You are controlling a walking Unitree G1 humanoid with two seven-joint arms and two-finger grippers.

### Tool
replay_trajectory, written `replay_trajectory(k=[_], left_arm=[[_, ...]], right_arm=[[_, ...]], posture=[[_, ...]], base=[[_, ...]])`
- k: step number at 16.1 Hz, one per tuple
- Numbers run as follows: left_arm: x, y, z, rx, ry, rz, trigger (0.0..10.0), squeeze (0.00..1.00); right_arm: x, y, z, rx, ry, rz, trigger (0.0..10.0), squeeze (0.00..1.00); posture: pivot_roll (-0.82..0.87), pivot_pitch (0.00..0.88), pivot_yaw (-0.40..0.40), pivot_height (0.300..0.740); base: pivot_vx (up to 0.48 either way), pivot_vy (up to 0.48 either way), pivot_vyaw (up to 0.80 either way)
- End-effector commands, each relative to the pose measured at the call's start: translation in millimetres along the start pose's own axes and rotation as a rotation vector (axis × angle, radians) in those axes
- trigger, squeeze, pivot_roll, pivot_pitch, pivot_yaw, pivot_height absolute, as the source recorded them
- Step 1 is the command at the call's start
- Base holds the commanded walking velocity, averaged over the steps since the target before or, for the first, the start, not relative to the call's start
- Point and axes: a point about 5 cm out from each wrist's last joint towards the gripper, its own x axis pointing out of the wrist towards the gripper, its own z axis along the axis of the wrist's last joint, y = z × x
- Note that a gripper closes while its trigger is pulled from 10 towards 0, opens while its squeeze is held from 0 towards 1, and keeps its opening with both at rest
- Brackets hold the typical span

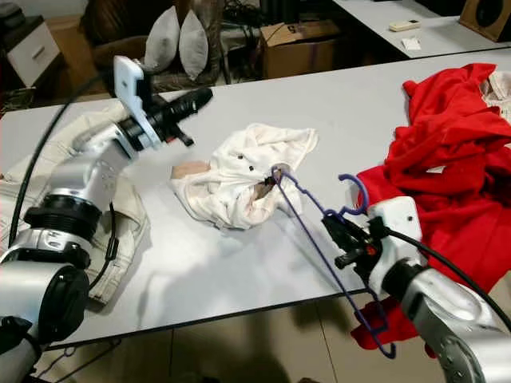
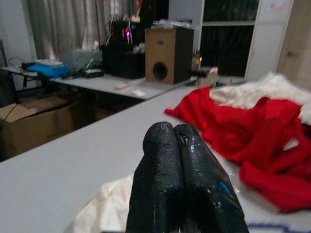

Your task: Hang hanger

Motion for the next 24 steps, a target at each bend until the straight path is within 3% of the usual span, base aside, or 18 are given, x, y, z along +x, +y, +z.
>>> replay_trajectory(k=[1,2,3,4,5,6,7,9,11,12,13,15,20,21,23,24], left_arm=[[-0.7,1.8,6.0,0.068,0.043,-0.012,0.0,0.0],[-2.2,0.7,-0.8,0.116,0.099,-0.024,0.0,0.0],[-7.6,-2.6,-27.6,0.198,0.25,-0.033,3.1,0.0],[-14.3,-6.3,-50.6,0.243,0.365,-0.032,10.0,0.0],[-21.0,-8.1,-68.1,0.309,0.455,-0.035,10.0,0.0],[-23.7,-8.2,-75.7,0.337,0.494,-0.035,10.0,1.0],[-25.8,-6.7,-86.6,0.394,0.553,-0.014,10.0,1.0],[-24.9,-5.5,-90.3,0.385,0.563,0.013,10.0,1.0],[-20.8,-4.3,-91.0,0.302,0.503,0.068,10.0,1.0],[-16.5,-6.3,-88.0,0.198,0.414,0.073,10.0,1.0],[-15.2,-7.2,-87.7,0.182,0.399,0.07,10.0,1.0],[-12.0,-11.1,-93.2,0.21,0.437,0.056,10.0,1.0],[-14.9,-7.1,-102.1,0.202,0.481,0.18,10.0,1.0],[-15.9,-8.9,-107.6,0.129,0.471,0.214,10.0,0.0],[-15.8,-19.7,-121.9,0.041,0.499,0.197,10.0,0.0],[-16.4,-21.7,-125.5,0.045,0.52,0.196,10.0,0.0]], right_arm=[[3.6,4.0,-0.5,-0.005,0.006,0.024,10.0,0.0],[3.9,4.8,-0.7,-0.005,0.006,0.028,10.0,0.0],[3.6,4.4,0.0,-0.005,0.003,0.027,10.0,0.0],[2.6,2.6,0.1,-0.006,0.0,0.018,10.0,0.0],[0.7,0.4,-0.7,-0.007,0.0,0.007,10.0,0.0],[-0.5,-0.3,-0.8,-0.007,0.0,0.004,10.0,0.0],[-3.2,-0.4,0.1,-0.009,0.0,0.005,10.0,0.0],[-4.7,-0.5,0.9,-0.011,-0.001,0.008,10.0,0.0],[-7.0,-0.7,2.7,-0.015,-0.003,0.011,10.0,0.0],[-8.1,-0.5,3.3,-0.016,-0.001,0.014,10.0,0.0],[-8.7,-1.0,3.2,-0.017,0.001,0.014,10.0,0.0],[-11.2,-3.5,4.8,-0.026,0.012,0.008,10.0,0.0],[-17.2,-2.6,9.1,-0.035,0.019,0.009,10.0,0.0],[-18.8,-3.0,10.5,-0.036,0.022,0.008,10.0,0.0],[-20.3,-3.6,12.5,-0.037,0.029,0.006,10.0,0.0],[-20.2,-4.2,13.3,-0.039,0.03,0.006,10.0,0.0]], posture=[[-0.09,0.0,0.095,0.74],[-0.09,0.0,0.096,0.74],[-0.1,0.0,0.098,0.74],[-0.1,0.0,0.103,0.74],[-0.11,0.0,0.106,0.74],[-0.11,0.0,0.107,0.74],[-0.12,0.0,0.111,0.74],[-0.13,0.0,0.114,0.74],[-0.14,0.0,0.114,0.74],[-0.15,0.0,0.113,0.74],[-0.16,0.0,0.113,0.74],[-0.18,0.0,0.107,0.74],[-0.22,0.0,0.106,0.74],[-0.23,0.0,0.103,0.74],[-0.24,0.0,0.098,0.74],[-0.25,0.0,0.098,0.74]], base=[[0.0,0.0,0.0],[0.0,0.0,0.0],[0.0,0.0,0.0],[0.0,0.0,0.0],[0.0,0.0,0.0],[0.0,0.0,0.0],[0.0,0.0,0.0],[0.0,0.0,0.0],[0.0,0.0,0.0],[0.0,0.0,0.0],[0.0,0.0,0.0],[0.0,0.0,0.0],[0.0,0.0,0.0],[0.0,0.0,0.0],[0.0,0.0,0.0],[0.0,0.0,0.0]])
